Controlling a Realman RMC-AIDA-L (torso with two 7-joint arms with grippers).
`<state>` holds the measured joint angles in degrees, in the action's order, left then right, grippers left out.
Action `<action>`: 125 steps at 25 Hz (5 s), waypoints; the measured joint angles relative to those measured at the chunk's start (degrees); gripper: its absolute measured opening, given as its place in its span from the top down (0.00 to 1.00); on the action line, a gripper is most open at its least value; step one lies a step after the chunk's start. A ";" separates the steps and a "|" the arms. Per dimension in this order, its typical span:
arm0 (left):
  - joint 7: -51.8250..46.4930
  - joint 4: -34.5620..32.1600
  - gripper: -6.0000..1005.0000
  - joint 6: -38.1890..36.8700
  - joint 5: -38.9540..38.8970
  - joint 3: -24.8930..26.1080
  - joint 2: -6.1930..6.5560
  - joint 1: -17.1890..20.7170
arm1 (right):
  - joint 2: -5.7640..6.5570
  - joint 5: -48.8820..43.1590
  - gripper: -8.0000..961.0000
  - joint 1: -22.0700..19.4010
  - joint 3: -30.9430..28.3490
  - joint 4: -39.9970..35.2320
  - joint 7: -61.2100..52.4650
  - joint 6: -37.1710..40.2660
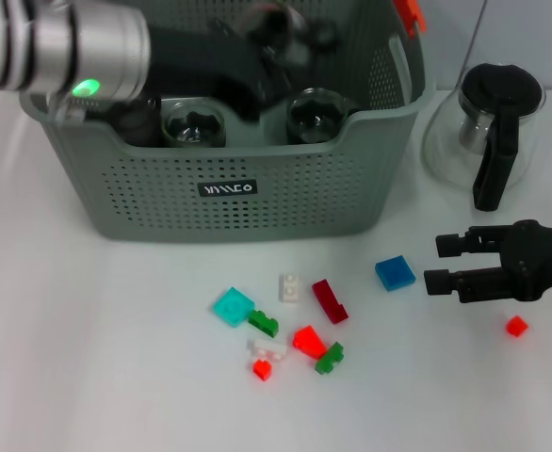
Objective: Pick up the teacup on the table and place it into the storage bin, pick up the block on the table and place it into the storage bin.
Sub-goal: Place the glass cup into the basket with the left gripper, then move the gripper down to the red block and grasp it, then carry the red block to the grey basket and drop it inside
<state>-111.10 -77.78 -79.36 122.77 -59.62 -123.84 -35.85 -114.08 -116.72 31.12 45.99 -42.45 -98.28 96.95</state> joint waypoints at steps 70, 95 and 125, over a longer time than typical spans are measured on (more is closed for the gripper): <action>39.65 33.00 0.23 -22.92 -11.31 13.22 -0.63 11.28 | -2.22 -37.37 0.15 5.51 -0.97 -13.22 -4.95 -0.74; 39.81 33.98 0.23 -22.29 -11.84 16.18 -0.65 11.59 | -6.24 -43.91 0.56 7.48 7.06 -10.52 -11.87 -11.64; 41.40 35.52 0.23 -21.35 -10.13 21.71 -0.57 13.96 | -5.67 -17.02 0.83 10.12 10.22 -27.08 -18.62 3.69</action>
<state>-69.71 -42.26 -100.71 112.63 -37.92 -124.40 -21.89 -119.75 -133.74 41.24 56.20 -69.53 -116.90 100.64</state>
